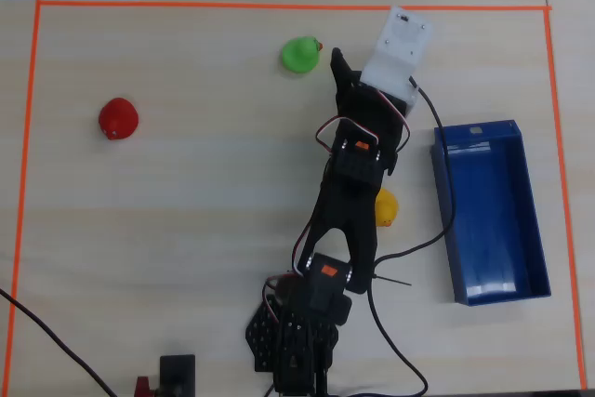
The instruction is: Grasp blue duck and put it into box.
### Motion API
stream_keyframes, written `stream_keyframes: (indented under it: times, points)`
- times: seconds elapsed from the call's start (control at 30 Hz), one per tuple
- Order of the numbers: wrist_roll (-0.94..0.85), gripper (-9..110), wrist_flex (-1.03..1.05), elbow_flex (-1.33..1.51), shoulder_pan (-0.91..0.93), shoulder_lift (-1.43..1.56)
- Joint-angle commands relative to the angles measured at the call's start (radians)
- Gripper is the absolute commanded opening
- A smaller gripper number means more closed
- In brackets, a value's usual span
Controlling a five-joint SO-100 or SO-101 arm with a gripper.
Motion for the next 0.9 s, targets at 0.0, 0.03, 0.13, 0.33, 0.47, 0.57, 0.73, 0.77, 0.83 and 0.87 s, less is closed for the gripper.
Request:
stream_keyframes:
  times: [0.0, 0.03, 0.13, 0.33, 0.47, 0.57, 0.73, 0.77, 0.83, 0.87]
  points:
    - [-0.029, 39, -0.167, -0.054, 0.029, -0.118]
    - [-0.031, 39, -0.172, -0.067, 0.037, -0.143]
    - [-0.034, 39, -0.216, -0.098, 0.051, -0.210]
    - [-0.041, 37, -0.256, -0.095, 0.069, -0.281]
    - [-0.048, 34, -0.291, -0.074, 0.074, -0.304]
    - [-0.057, 20, -0.296, -0.031, 0.072, -0.296]
    - [-0.086, 0, -0.359, 0.052, 0.057, -0.298]
    - [-0.089, 0, -0.359, 0.063, 0.054, -0.296]
    - [-0.078, 0, -0.359, 0.069, 0.052, -0.288]
    - [-0.067, 0, -0.359, 0.066, 0.052, -0.282]
